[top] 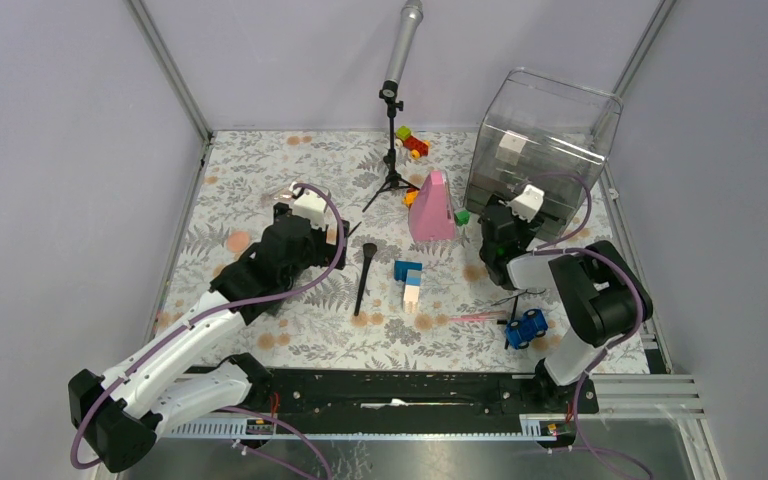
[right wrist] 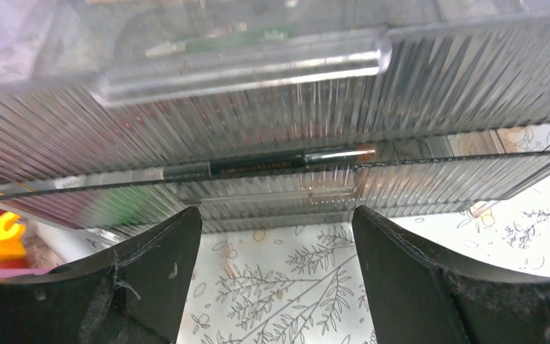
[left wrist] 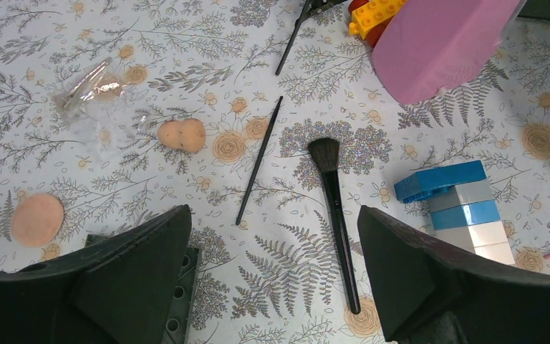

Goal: Organize the makeup
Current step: Open the drawer in the storage box.

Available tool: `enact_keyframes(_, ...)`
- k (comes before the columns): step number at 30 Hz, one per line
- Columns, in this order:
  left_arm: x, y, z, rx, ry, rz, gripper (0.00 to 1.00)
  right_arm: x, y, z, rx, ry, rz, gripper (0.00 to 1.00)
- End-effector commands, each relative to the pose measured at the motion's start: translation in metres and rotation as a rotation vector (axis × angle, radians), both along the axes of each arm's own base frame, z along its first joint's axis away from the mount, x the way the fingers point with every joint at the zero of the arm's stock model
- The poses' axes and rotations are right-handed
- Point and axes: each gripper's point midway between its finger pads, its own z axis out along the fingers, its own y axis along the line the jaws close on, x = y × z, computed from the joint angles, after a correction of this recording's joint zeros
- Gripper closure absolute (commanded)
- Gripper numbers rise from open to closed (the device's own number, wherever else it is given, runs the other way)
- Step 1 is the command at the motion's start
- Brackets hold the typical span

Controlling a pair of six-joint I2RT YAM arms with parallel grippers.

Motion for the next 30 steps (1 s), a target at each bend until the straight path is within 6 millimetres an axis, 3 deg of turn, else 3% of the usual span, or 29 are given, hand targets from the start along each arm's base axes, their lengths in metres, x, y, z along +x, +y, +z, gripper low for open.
enact_keyframes(1, 0.004, -0.004, 0.006, -0.029, -0.026, -0.007, 0.02, 0.012, -0.011, 0.038, 0.016, -0.185, -0.081, 0.16)
enact_keyframes(5, 0.004, -0.005, 0.005, -0.029, -0.024, -0.010, 0.02, 0.018, -0.010, 0.053, 0.015, -0.282, -0.071, 0.17)
enact_keyframes(10, 0.004, -0.004, 0.006, -0.028, -0.027, -0.004, 0.02, 0.023, -0.008, 0.053, 0.002, -0.296, -0.064, 0.18)
enact_keyframes(18, 0.004, -0.006, 0.006, -0.032, -0.024, -0.013, 0.02, 0.004, -0.003, 0.060, 0.061, -0.297, 0.006, 0.19)
enact_keyframes(24, 0.003, -0.007, 0.007, -0.035, -0.023, -0.020, 0.02, -0.024, 0.016, 0.048, 0.350, -0.287, 0.071, 0.22)
enact_keyframes(30, 0.004, -0.007, 0.007, -0.034, -0.023, -0.019, 0.02, -0.059, 0.017, 0.035, 0.667, -0.337, 0.000, 0.24)
